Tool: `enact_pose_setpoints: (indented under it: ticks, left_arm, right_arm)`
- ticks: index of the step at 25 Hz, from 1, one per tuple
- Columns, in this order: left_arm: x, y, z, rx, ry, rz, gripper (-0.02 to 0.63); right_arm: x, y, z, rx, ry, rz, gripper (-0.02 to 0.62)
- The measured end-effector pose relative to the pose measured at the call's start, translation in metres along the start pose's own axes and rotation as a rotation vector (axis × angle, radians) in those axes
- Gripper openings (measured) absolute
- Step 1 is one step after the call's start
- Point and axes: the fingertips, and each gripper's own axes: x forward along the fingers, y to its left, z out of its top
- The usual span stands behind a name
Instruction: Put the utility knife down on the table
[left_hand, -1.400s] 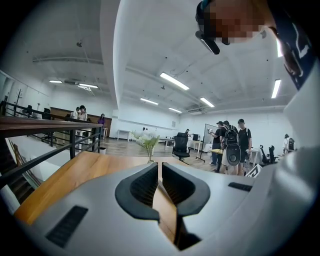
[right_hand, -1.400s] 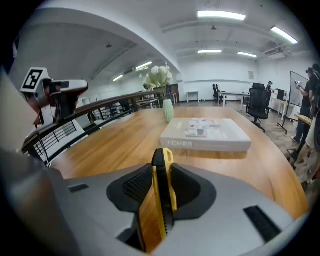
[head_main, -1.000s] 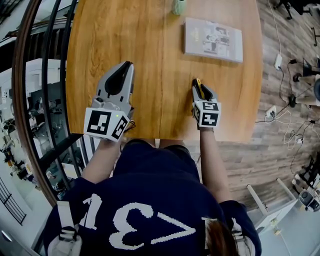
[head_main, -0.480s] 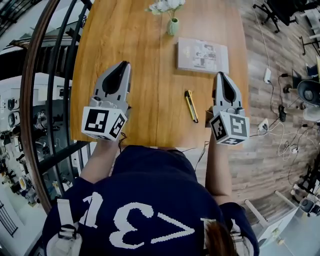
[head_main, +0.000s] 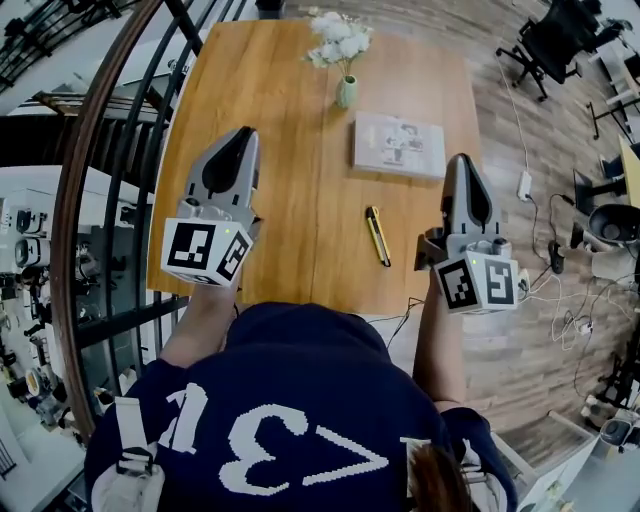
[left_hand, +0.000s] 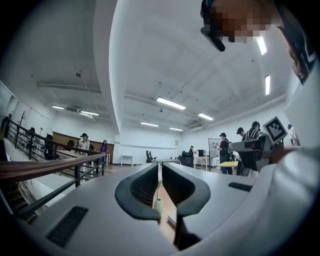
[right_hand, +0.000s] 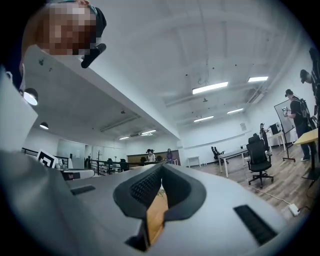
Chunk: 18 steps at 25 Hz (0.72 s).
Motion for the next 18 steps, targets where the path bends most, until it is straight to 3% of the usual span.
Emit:
enact_pose_setpoints:
  ticks: [18]
  left_arm:
    - [0.004, -0.005, 0.008, 0.013, -0.024, -0.017, 0.035]
  right_arm:
    - [0.006, 0.016, 0.007, -0.022, -0.004, 0.028, 0.026]
